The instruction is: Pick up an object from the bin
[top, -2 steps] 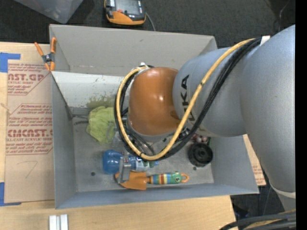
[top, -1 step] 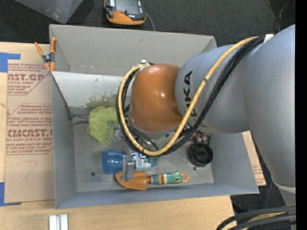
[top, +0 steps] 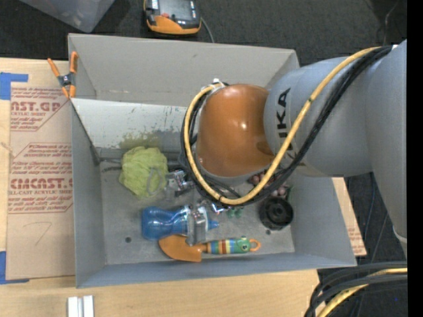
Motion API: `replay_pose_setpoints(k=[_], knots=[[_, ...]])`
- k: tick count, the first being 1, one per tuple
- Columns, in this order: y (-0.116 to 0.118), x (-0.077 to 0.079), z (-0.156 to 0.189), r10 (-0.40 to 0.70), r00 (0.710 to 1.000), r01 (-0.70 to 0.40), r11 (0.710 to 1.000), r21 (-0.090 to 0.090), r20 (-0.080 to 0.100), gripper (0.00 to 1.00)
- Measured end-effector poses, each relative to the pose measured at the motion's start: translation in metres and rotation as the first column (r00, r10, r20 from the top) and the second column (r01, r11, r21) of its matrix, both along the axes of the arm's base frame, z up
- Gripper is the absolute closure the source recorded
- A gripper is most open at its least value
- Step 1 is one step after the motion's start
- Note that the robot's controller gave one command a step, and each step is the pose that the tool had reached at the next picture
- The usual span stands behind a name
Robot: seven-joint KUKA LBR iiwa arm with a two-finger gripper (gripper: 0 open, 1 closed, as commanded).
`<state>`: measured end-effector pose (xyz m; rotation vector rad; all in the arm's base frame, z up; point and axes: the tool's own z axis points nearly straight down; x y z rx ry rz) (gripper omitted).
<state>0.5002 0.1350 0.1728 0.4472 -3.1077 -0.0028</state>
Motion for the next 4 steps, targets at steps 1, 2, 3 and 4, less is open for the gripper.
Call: replay_pose_setpoints(k=[1, 2, 3, 4], knots=[[-0.005, 0.009, -0.079, 0.085, 0.996, -0.085, 0.996, 0.001, 0.007, 0.0], [-0.005, 0.011, -0.047, -0.077, 0.997, 0.077, 0.997, 0.003, 0.007, 0.0], [-0.017, 0.006, -0.074, 0.099, 0.995, -0.099, 0.995, 0.0, 0.005, 0.0], [-0.023, 0.02, -0.057, -0.15, 0.989, 0.15, 0.989, 0.007, 0.011, 1.0]])
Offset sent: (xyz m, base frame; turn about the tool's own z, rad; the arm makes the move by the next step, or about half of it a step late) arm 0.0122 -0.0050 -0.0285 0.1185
